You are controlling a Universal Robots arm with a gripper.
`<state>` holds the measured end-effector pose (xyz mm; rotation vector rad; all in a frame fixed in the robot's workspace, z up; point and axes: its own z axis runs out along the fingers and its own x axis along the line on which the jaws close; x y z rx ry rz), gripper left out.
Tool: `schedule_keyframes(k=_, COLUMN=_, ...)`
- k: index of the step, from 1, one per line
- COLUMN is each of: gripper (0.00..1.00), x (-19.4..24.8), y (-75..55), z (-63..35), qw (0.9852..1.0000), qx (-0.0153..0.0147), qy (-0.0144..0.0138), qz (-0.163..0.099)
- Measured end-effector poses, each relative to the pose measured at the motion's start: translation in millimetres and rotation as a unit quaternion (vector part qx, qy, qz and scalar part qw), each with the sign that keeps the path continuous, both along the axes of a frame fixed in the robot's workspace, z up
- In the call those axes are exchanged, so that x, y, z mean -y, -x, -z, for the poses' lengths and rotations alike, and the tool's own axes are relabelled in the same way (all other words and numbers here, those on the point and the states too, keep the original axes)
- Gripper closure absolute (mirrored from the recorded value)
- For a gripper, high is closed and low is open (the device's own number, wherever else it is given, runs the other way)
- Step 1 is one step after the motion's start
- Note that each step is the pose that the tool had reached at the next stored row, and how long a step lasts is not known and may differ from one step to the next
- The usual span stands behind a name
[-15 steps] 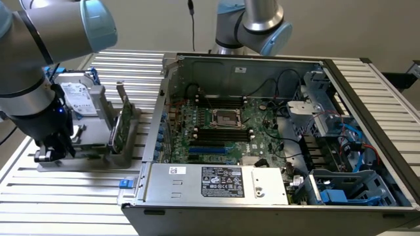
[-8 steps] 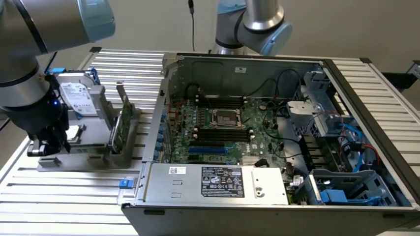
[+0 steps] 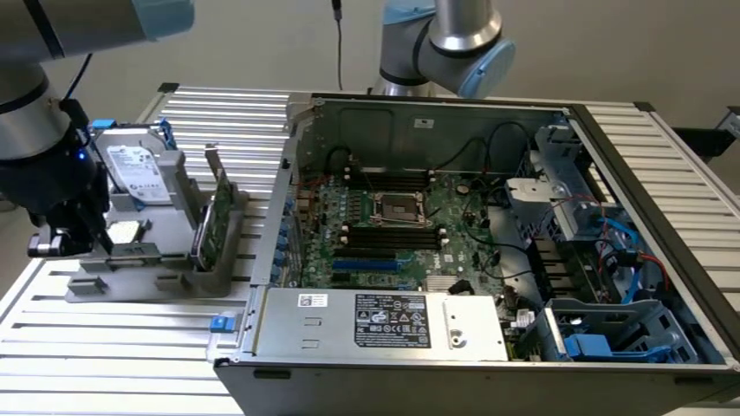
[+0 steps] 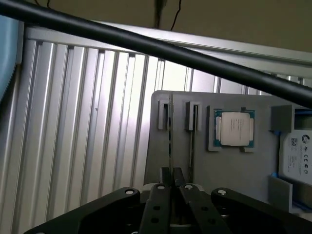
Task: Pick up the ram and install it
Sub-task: 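Pick up the ram and move it above insertion slot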
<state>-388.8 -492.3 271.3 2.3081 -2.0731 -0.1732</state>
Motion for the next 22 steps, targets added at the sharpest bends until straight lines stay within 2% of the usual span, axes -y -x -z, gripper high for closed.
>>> schedule_keyframes(k=3, gripper=0.86, x=-3.4, y=0.0, z=-13.9, qw=1.0000, qx=0.0000, qy=0.0010, qz=0.000)
schedule_keyframes(k=12, gripper=0.86, x=-17.5, y=-2.1, z=-48.5, qw=1.0000, qx=-0.0014, qy=0.0070, qz=0.000)
schedule_keyframes(k=17, gripper=0.86, x=-23.3, y=-5.3, z=-62.7, qw=0.9999, qx=-0.0039, qy=0.0115, qz=0.000)
schedule_keyframes(k=22, gripper=0.86, x=-28.8, y=-11.2, z=-71.9, qw=0.9999, qx=-0.0067, qy=0.0157, qz=0.000)
